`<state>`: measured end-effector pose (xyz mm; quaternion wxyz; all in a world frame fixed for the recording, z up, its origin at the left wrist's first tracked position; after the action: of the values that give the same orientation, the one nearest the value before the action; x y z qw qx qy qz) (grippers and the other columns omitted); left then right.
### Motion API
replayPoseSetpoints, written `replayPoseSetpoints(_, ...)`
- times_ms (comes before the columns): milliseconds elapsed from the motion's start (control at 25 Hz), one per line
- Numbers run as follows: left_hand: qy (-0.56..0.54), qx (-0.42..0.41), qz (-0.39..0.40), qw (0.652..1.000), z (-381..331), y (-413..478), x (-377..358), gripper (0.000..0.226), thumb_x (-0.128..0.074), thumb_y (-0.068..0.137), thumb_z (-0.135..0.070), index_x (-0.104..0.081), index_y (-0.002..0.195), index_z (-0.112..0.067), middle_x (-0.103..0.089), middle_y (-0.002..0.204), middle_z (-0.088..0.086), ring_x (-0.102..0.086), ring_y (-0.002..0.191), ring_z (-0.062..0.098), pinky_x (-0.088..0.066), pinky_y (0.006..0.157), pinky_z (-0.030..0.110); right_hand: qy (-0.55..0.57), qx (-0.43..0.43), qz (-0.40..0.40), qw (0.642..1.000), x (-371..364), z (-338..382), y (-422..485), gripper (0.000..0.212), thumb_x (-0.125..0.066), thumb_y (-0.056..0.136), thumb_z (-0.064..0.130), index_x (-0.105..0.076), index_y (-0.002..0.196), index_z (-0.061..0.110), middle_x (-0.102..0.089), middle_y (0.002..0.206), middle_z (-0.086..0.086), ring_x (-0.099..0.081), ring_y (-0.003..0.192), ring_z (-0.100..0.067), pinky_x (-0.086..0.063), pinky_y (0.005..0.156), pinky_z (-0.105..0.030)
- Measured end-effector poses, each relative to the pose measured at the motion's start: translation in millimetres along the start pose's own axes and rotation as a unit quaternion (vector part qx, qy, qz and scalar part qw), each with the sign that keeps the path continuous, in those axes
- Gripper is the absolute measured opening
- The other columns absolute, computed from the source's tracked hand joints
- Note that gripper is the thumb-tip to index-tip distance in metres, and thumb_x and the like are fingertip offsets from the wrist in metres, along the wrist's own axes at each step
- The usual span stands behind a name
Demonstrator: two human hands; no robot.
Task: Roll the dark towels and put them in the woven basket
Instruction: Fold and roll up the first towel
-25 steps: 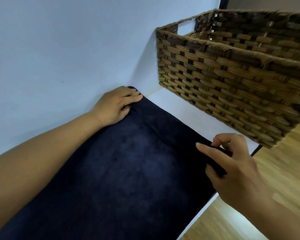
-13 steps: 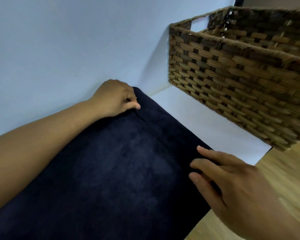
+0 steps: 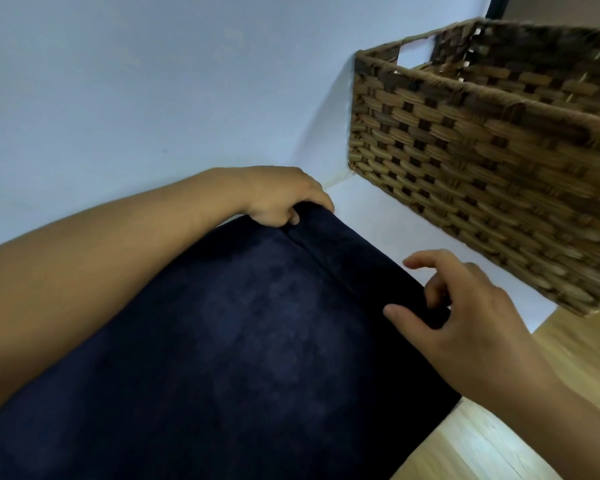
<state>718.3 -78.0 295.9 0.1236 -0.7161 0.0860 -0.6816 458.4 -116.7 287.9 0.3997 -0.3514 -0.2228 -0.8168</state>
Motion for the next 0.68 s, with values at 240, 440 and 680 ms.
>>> replayPoseSetpoints(240, 0.006, -0.010, -0.032, 0.999, 1.0, 9.4, -1.3, 0.051, -0.060, 0.084, -0.006, -0.051, 0.127, -0.033, -0.053, 0.123, -0.007, -0.044, 0.116, 0.016, -0.043, 0.097, 0.042, -0.190, -0.018, 0.085, 0.978, -20.8, -3.9, -17.0, 0.091, -0.010, 0.073, 0.076, -0.007, 0.153, 0.033, -0.048, 0.120, 0.005, -0.046, 0.112, -0.014, -0.045, 0.089, -0.027)
replayPoseSetpoints(440, 0.045, -0.010, -0.147, 0.988, -0.3, 38.4, 6.0, 0.052, -0.060, 0.083, -0.008, -0.053, 0.133, -0.021, -0.056, 0.124, 0.005, -0.048, 0.114, 0.026, -0.043, 0.095, 0.046, -0.292, 0.007, -0.061, 0.955, 7.5, -31.1, 11.6, 0.065, -0.039, 0.091, 0.058, -0.057, 0.123, 0.004, -0.057, 0.079, -0.017, -0.054, 0.077, -0.038, -0.052, 0.061, -0.042)
replayPoseSetpoints(680, 0.021, -0.027, -0.397, 0.917, -3.5, 13.2, -19.1, 0.046, -0.043, 0.083, 0.000, -0.063, 0.124, -0.007, -0.063, 0.114, 0.016, -0.058, 0.100, 0.036, -0.050, 0.085, 0.043, -0.428, -0.006, -0.036, 0.903, 5.2, -24.0, 2.0, 0.047, -0.050, 0.093, 0.041, -0.054, 0.120, 0.003, -0.054, 0.099, -0.024, -0.046, 0.094, -0.041, -0.047, 0.071, -0.048)
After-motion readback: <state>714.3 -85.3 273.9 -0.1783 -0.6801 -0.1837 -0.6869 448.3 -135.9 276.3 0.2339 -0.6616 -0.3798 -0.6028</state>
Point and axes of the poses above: each hand's wrist, its own y-axis towards the middle knuckle, its own x-axis out of the back of the hand, z = x × y, the point moved 6 cm from there along y, towards the middle knuckle
